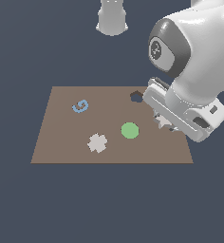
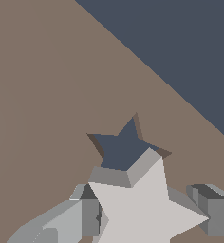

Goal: Insert a designated object into the corresponding slot on a board.

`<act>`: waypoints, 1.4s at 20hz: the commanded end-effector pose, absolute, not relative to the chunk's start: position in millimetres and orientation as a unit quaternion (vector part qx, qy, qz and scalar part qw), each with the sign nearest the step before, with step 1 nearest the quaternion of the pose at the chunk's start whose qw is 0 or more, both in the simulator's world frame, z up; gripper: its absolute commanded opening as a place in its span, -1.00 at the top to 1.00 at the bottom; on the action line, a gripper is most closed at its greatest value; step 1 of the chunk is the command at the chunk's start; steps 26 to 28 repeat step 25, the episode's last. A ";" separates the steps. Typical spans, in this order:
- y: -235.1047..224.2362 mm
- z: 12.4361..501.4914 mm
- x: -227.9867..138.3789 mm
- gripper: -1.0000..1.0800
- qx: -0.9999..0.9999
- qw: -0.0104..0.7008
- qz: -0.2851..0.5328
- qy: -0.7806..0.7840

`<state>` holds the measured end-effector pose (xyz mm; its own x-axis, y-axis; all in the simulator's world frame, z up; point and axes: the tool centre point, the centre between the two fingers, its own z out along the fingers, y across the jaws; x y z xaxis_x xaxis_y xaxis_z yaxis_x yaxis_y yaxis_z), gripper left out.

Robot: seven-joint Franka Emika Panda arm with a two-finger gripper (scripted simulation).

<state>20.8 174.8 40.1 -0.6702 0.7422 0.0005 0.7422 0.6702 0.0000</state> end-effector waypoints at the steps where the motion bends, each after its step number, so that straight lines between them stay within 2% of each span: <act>1: 181.7 40.4 12.3 1.00 -0.389 0.000 0.000 -0.921; 15: 188.0 30.4 3.1 1.00 -0.372 0.000 0.000 -0.928; 16: 188.0 30.4 3.1 -0.92 -0.372 0.000 0.000 -0.928; 28: 188.0 30.4 3.1 -0.92 -0.372 0.000 0.000 -0.928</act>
